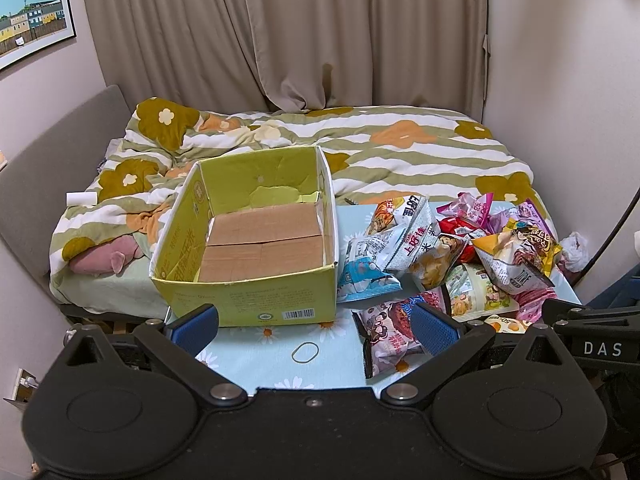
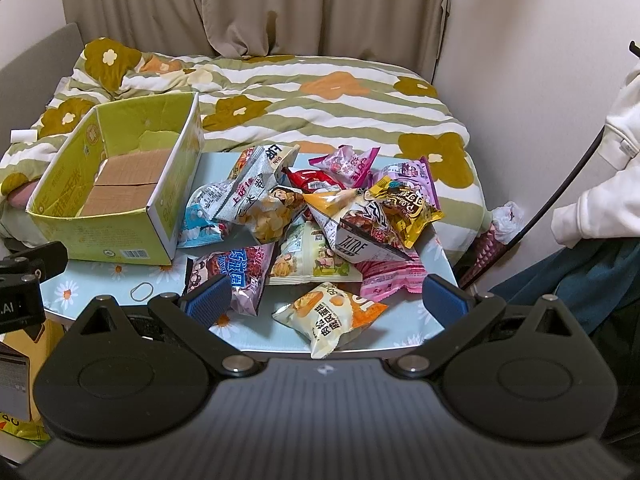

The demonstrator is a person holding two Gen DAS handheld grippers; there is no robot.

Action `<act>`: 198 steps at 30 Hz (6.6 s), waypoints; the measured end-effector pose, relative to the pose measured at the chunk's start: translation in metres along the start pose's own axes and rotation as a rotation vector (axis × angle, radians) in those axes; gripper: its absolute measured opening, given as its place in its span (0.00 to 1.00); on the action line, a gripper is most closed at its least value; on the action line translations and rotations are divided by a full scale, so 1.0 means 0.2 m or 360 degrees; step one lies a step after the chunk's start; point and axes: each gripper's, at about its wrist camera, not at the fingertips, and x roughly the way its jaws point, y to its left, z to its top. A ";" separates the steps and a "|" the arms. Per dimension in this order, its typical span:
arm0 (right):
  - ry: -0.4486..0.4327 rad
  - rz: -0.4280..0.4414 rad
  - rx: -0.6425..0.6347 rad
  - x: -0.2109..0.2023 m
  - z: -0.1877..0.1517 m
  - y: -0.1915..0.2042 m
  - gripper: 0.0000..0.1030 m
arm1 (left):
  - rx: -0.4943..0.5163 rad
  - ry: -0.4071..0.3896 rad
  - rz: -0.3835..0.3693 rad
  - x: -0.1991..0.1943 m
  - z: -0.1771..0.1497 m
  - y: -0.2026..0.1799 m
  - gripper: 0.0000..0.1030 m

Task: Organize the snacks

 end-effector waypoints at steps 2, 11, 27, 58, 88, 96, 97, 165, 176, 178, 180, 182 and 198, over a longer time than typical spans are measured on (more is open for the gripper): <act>0.0000 0.0000 0.0000 0.00 0.00 0.00 1.00 | 0.0000 0.0000 -0.0001 0.00 0.00 0.00 1.00; -0.0003 -0.0001 -0.0001 0.00 0.00 0.00 1.00 | 0.0000 -0.0001 0.0000 0.00 0.00 0.00 1.00; 0.0001 -0.0002 0.0008 0.00 0.00 0.00 1.00 | 0.0003 -0.0003 0.0004 0.00 0.00 0.00 1.00; 0.0190 0.0050 -0.0094 0.76 0.27 -0.26 1.00 | 0.0162 0.0473 -0.0167 0.88 -0.01 -0.45 1.00; 0.0443 0.0397 -0.0256 1.24 0.32 -0.29 1.00 | 0.0308 0.0609 0.0053 1.28 -0.14 -0.58 0.82; 0.0477 0.0415 -0.0245 1.26 0.30 -0.29 1.00 | 0.0381 0.0583 0.0063 1.26 -0.17 -0.55 0.66; 0.0487 0.0408 -0.0253 1.27 0.30 -0.28 1.00 | 0.0383 0.0583 0.0064 1.25 -0.17 -0.55 0.65; 0.0046 0.0568 0.0029 1.15 1.35 1.10 0.75 | 0.0272 0.0030 0.0063 1.41 0.96 0.84 0.59; 0.0161 0.0550 0.0098 1.32 1.30 1.10 0.76 | 0.0238 0.0098 -0.0113 1.53 0.86 0.86 1.00; 0.0171 0.0582 0.0108 1.33 1.30 1.09 0.76 | 0.0179 0.0070 -0.0129 1.49 0.85 0.90 1.00; 0.0193 0.0618 0.0127 1.33 1.31 1.09 0.76 | 0.0129 0.0054 -0.0155 1.44 0.85 0.94 1.00; 0.0207 0.0642 0.0135 1.33 1.32 1.10 0.76 | 0.0101 0.0039 -0.0149 1.41 0.86 0.96 1.00; 0.0290 0.0609 0.0069 1.52 1.36 1.36 1.00 | 0.0013 0.0036 -0.0024 1.36 0.82 1.12 1.00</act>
